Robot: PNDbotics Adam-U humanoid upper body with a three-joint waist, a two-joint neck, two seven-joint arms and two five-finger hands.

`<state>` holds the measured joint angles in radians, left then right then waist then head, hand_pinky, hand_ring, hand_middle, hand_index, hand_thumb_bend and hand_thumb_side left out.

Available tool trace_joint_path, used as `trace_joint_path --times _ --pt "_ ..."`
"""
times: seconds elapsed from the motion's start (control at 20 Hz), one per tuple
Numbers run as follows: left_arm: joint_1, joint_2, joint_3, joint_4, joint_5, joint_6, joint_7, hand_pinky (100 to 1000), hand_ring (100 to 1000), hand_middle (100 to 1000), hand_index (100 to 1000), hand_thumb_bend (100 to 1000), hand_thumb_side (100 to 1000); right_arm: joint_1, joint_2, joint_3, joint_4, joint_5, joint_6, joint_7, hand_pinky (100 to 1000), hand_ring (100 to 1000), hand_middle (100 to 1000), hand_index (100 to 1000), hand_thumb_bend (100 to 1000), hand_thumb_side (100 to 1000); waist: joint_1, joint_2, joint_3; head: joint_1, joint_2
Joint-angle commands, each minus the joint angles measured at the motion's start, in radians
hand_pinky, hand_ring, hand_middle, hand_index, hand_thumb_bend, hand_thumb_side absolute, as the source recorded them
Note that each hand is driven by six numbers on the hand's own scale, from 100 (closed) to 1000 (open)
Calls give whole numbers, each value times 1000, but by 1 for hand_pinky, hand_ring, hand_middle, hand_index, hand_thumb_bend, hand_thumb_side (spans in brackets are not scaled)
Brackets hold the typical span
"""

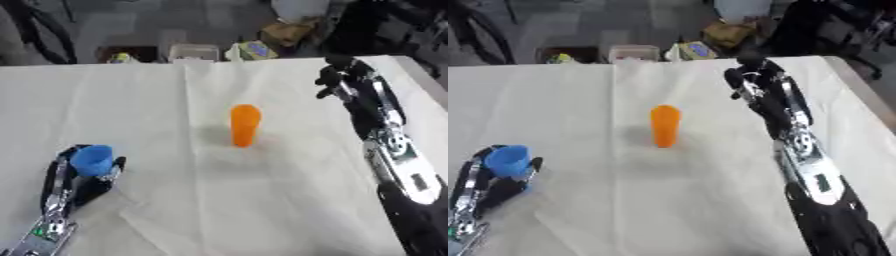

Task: Pour the contents of one cup into another cup.

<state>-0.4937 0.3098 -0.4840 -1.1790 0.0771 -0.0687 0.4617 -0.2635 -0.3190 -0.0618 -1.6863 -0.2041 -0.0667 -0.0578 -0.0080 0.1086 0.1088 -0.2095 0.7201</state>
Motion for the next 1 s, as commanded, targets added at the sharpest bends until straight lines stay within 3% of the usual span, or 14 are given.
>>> trace_joint_path --times 0.05,0.45,0.7,1.0 --pt "-3 14 -5 -37 5 10 26 245 205 172 449 205 100 -10 -14 -8 -2 -1 -4 3 475 595 576 729 734 460 1 -9 -2 -3 2" --pt "7 48 0 -180 3 51 77 233 196 161 439 169 100 -3 -46 -10 70 20 -27 9 468 606 588 768 800 342 2 -9 1 -7 1" --pt "8 60 -1 -256 7 71 92 235 197 161 439 174 100 -18 -75 6 178 82 -84 21 495 691 653 811 825 229 3 -9 3 -11 0" --pt "6 64 -10 -328 4 91 84 239 199 162 440 182 100 -69 -91 44 348 169 -147 -2 565 790 751 843 874 266 7 -9 9 -16 -4"
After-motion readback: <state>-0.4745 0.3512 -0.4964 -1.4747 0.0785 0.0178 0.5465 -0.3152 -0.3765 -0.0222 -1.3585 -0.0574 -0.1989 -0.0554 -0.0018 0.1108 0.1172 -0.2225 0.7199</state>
